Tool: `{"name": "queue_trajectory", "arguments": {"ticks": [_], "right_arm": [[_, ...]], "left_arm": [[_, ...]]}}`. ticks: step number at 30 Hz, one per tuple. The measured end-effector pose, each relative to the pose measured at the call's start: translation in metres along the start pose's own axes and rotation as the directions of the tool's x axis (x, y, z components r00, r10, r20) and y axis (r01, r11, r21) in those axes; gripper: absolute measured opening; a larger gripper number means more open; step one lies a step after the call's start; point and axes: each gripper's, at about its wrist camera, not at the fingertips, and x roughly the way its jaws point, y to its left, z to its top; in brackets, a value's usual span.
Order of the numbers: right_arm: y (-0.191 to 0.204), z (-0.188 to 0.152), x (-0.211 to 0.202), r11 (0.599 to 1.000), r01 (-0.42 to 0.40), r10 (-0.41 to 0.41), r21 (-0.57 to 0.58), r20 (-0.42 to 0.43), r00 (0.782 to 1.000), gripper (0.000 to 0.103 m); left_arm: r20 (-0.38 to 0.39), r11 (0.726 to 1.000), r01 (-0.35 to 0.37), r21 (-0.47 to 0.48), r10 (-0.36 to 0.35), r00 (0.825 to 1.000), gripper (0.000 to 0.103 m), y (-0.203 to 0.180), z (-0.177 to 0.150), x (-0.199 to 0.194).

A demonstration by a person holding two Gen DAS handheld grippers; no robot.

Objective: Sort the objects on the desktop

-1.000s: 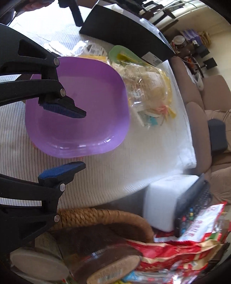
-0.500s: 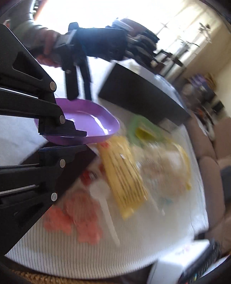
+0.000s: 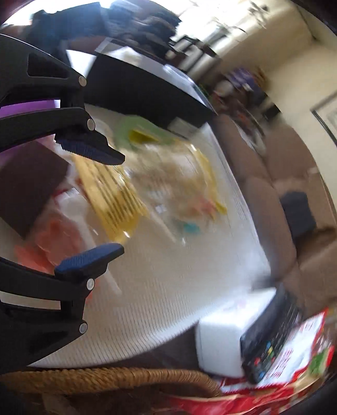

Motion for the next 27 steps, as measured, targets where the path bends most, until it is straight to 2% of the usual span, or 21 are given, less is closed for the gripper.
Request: {"name": "queue_trajectory", "arguments": {"ticks": [2,5,7,9,11,13,14,16,18,21,25,27], "right_arm": [[-0.008,0.009,0.018,1.000,0.018,-0.018,-0.011,-0.019,1.000,0.069],[-0.008,0.015,0.049,0.998,-0.051,0.048,-0.026,-0.103,0.994,0.069],[-0.007,0.014,0.066,0.993,-0.107,0.098,-0.044,-0.182,0.978,0.070],[-0.005,0.012,0.074,0.990,-0.116,0.095,-0.083,-0.230,0.969,0.068],[-0.001,0.011,0.076,0.985,-0.142,0.113,-0.101,-0.252,0.961,0.044],[0.002,0.009,0.070,0.979,-0.184,0.157,-0.086,-0.251,0.955,0.040],[0.004,0.007,0.066,0.975,-0.209,0.185,-0.074,-0.250,0.950,0.021],[0.008,0.004,0.055,0.963,-0.264,0.243,-0.050,-0.249,0.938,0.019],[0.015,-0.001,0.043,0.944,-0.331,0.317,-0.016,-0.244,0.917,0.018],[0.031,-0.006,0.032,0.907,-0.420,0.417,0.041,-0.248,0.874,0.013],[0.064,-0.010,0.022,0.848,-0.520,0.527,0.100,-0.253,0.811,0.012],[0.086,-0.011,0.021,0.819,-0.562,0.571,0.117,-0.274,0.774,0.012]], "left_arm": [[0.003,1.000,0.000,0.005,0.000,1.000,0.101,0.000,0.001,-0.001],[0.004,1.000,-0.001,0.000,0.001,1.000,0.102,0.003,0.003,0.000],[-0.003,1.000,-0.006,-0.004,0.006,1.000,0.102,0.006,0.004,0.002],[-0.001,1.000,-0.009,-0.012,0.009,1.000,0.102,0.009,0.005,0.002],[0.008,1.000,-0.002,-0.025,0.002,1.000,0.102,0.011,0.008,0.002],[0.016,0.999,0.004,-0.035,-0.004,1.000,0.102,0.012,0.009,0.002],[0.018,0.999,0.003,-0.036,-0.003,1.000,0.102,0.012,0.009,0.001],[0.028,1.000,-0.008,-0.025,0.008,1.000,0.102,0.010,0.009,-0.001],[0.052,1.000,-0.029,0.004,0.029,0.998,0.102,0.005,0.009,-0.005],[0.106,0.990,-0.110,0.084,0.101,0.989,0.102,-0.007,0.009,-0.012],[0.200,0.950,-0.222,0.220,0.179,0.963,0.102,-0.028,0.005,-0.020],[0.237,0.928,-0.275,0.250,0.217,0.947,0.102,-0.033,0.004,-0.019]]}}
